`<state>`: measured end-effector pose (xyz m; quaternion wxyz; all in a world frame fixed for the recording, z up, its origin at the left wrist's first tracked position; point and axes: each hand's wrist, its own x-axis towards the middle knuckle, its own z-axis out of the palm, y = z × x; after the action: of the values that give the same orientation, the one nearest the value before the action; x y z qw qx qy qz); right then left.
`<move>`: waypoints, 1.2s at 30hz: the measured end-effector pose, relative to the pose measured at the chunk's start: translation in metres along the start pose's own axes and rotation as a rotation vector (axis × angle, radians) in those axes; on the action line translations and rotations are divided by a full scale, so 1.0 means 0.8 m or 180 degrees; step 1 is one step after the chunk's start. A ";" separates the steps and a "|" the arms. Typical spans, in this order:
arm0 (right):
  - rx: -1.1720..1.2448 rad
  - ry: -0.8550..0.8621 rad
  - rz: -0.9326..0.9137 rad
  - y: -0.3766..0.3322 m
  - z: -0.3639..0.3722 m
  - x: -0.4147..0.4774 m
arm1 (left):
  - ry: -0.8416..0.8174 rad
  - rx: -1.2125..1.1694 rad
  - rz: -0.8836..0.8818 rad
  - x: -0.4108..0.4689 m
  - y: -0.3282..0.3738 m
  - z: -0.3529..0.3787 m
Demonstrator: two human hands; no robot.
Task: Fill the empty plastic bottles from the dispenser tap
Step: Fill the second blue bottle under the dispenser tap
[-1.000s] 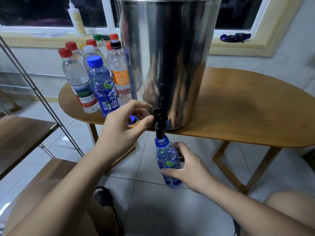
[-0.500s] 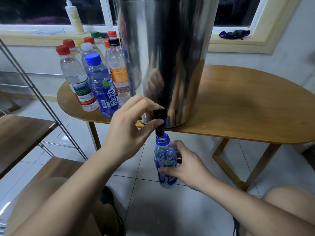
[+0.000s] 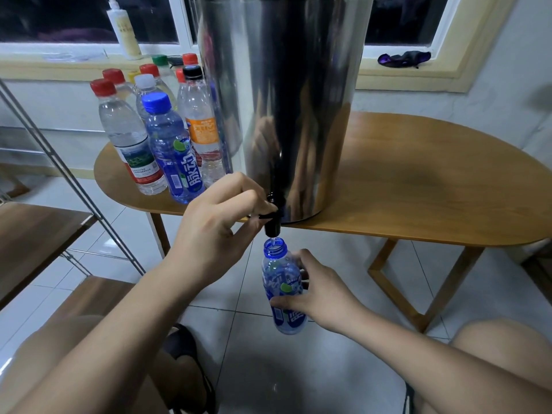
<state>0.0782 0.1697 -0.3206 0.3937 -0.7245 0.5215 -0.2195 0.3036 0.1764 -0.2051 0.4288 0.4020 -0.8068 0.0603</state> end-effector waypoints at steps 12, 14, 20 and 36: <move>0.0070 0.0038 -0.0025 0.006 0.007 0.005 | -0.0224 -0.0198 0.0069 -0.011 -0.004 -0.004; 0.0096 0.0036 -0.0030 0.007 0.007 0.005 | -0.0249 -0.0283 -0.0088 -0.013 -0.008 -0.010; 0.0033 0.0017 -0.0041 0.006 0.007 0.005 | -0.0308 -0.0492 -0.0563 -0.017 -0.016 -0.013; 0.0018 0.0006 -0.0067 0.010 0.011 0.010 | -0.2127 -0.0868 -0.1596 -0.061 -0.065 0.033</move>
<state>0.0824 0.1639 -0.3330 0.3929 -0.7287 0.5136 -0.2257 0.3383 0.1588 -0.2705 0.1947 0.5225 -0.7793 -0.2859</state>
